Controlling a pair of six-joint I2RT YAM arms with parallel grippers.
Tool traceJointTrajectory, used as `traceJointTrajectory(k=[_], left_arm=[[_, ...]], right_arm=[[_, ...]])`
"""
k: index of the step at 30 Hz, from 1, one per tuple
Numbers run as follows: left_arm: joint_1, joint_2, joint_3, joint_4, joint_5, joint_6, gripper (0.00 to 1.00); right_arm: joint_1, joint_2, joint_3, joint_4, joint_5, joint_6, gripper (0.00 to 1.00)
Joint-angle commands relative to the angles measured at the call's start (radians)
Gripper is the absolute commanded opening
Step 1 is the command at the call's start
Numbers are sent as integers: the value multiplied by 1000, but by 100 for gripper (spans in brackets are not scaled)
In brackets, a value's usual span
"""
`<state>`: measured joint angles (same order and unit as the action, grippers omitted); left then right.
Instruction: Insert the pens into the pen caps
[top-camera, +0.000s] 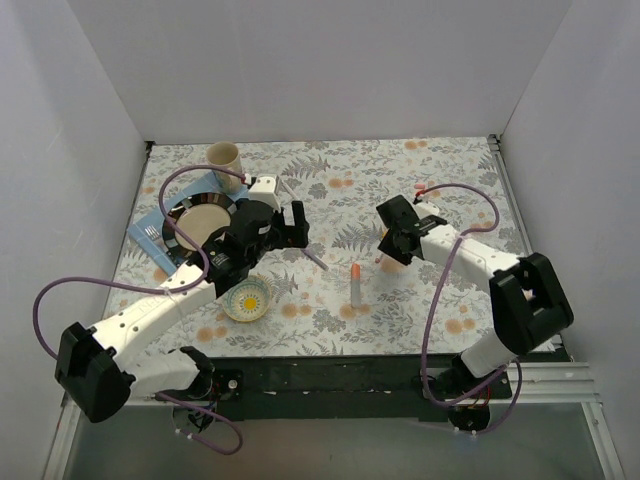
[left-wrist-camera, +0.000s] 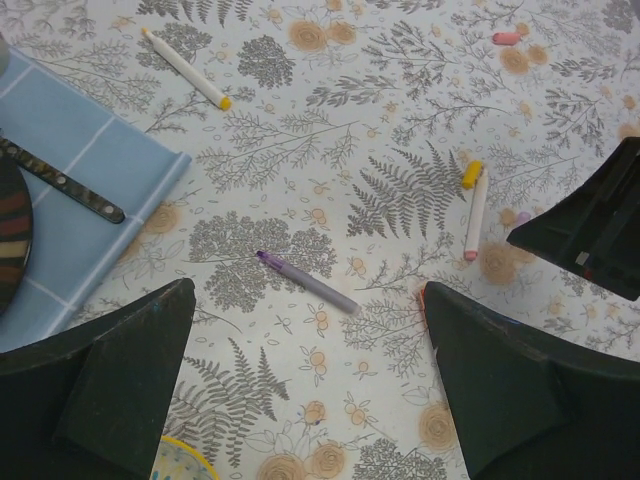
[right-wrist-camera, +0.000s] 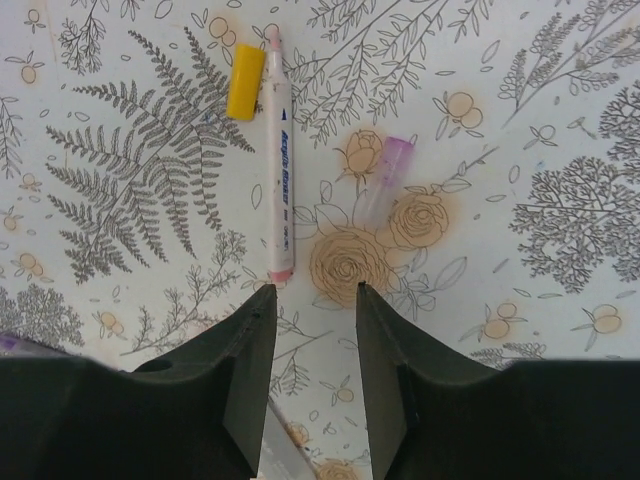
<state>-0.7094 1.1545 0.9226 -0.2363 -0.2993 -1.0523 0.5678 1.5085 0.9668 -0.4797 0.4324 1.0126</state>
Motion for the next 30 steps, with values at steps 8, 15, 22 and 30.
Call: traceJointTrajectory(k=[8,15,22,30], left_arm=[[-1,-111,-22,-1,-83,60,98],[-1,-114,-22,-1,-86,61,98],[-1,-118,-25,3,-83,60,98],[-1,-145,-53,15,76,-81,94]], right_arm=[[-11,240,188,-3,-49,11,41],[-11,300,194,-76,-27,29,36],[-11,332,148,-71,-9,23,26],[-8,245,64,97,-171,-187,1]])
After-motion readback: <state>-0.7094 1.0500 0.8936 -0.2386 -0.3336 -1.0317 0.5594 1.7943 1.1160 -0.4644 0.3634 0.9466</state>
